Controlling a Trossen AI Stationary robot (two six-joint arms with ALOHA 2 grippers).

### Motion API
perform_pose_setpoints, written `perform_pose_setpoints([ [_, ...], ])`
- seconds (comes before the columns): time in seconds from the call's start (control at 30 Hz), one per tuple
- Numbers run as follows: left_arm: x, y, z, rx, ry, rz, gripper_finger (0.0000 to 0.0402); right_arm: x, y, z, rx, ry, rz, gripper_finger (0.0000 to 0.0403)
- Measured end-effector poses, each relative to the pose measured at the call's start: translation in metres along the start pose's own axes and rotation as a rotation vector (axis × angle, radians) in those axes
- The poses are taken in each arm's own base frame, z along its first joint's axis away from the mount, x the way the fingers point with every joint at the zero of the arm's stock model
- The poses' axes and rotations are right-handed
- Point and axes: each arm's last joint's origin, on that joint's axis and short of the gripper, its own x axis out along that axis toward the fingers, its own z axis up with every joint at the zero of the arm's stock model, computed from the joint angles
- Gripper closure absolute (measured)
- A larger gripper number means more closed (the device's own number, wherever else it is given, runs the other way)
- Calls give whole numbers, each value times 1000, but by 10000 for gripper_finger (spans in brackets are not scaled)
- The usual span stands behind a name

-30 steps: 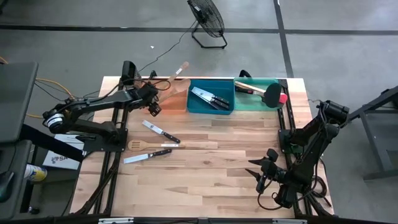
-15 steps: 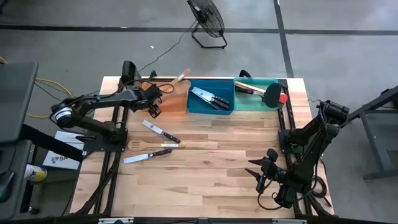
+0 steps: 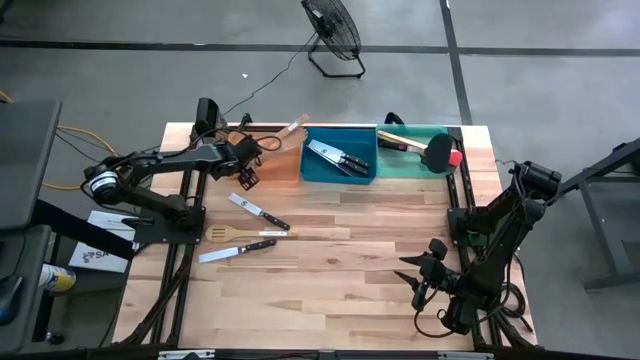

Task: Pick & Place Kitchen Items
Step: Put the wooden serving spoon into the orange bin

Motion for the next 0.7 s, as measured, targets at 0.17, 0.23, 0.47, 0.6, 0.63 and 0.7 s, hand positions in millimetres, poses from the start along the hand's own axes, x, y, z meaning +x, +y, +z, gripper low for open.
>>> perform_pose_setpoints([
  [0.17,0,-1,-1,2,6,-17,102,0,0,0,0,0,0,229],
  [0.23,0,-1,-1,2,7,-19,104,0,0,0,0,0,0,229],
  [0.47,0,-1,-2,-11,16,-24,104,0,0,0,0,1,0,229],
  [0.6,0,-1,-3,-10,29,-26,104,0,0,0,0,2,0,229],
  [0.63,0,-1,-4,-9,32,-27,104,0,0,0,0,2,0,229],
  [0.7,0,-1,-4,-5,38,-36,103,0,0,0,0,2,0,229],
])
